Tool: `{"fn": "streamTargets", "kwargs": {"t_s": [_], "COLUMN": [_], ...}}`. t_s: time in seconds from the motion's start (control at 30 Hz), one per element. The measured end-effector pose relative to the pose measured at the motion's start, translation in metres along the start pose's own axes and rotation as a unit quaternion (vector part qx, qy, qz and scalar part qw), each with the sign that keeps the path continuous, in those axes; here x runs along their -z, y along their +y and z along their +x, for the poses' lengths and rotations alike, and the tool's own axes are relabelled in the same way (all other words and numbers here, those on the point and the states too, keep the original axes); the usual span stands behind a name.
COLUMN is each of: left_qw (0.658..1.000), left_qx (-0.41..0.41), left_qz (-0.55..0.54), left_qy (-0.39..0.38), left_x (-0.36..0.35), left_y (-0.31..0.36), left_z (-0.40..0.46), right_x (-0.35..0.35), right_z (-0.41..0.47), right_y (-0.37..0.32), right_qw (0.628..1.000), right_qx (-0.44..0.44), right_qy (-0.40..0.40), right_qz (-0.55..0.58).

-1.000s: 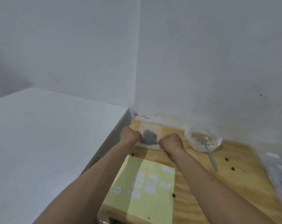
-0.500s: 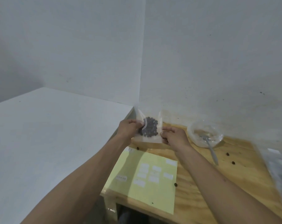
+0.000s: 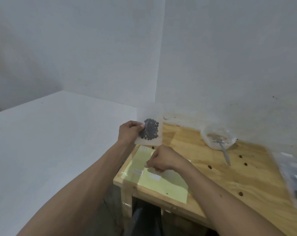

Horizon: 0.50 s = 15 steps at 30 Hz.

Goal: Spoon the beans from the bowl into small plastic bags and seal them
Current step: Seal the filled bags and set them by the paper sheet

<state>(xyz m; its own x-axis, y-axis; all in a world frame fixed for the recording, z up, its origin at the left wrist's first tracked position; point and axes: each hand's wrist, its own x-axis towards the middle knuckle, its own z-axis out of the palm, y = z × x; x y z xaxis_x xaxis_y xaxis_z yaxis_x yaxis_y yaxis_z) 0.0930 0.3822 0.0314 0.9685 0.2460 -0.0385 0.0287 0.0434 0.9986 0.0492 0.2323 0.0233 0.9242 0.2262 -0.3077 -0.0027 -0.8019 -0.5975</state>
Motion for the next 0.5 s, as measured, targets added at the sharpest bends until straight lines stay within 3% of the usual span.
{"fn": "streamTargets", "kwargs": {"t_s": [0.17,0.5], "left_qw": [1.0,1.0], "left_qx": [0.003,-0.006], "left_qz": [-0.013,-0.013], "left_qy": [-0.006,-0.016], "left_x": [0.006,0.015], "left_y": [-0.002,-0.003], "left_z": [-0.005,-0.005], "right_x": [-0.017,-0.023], "right_z": [-0.001,0.01], "right_y": [-0.017,-0.015], "right_qw": [0.996,0.996], "right_qx": [-0.015,-0.004], "right_qy": [-0.02,-0.04], "right_qz": [-0.084,-0.075]}}
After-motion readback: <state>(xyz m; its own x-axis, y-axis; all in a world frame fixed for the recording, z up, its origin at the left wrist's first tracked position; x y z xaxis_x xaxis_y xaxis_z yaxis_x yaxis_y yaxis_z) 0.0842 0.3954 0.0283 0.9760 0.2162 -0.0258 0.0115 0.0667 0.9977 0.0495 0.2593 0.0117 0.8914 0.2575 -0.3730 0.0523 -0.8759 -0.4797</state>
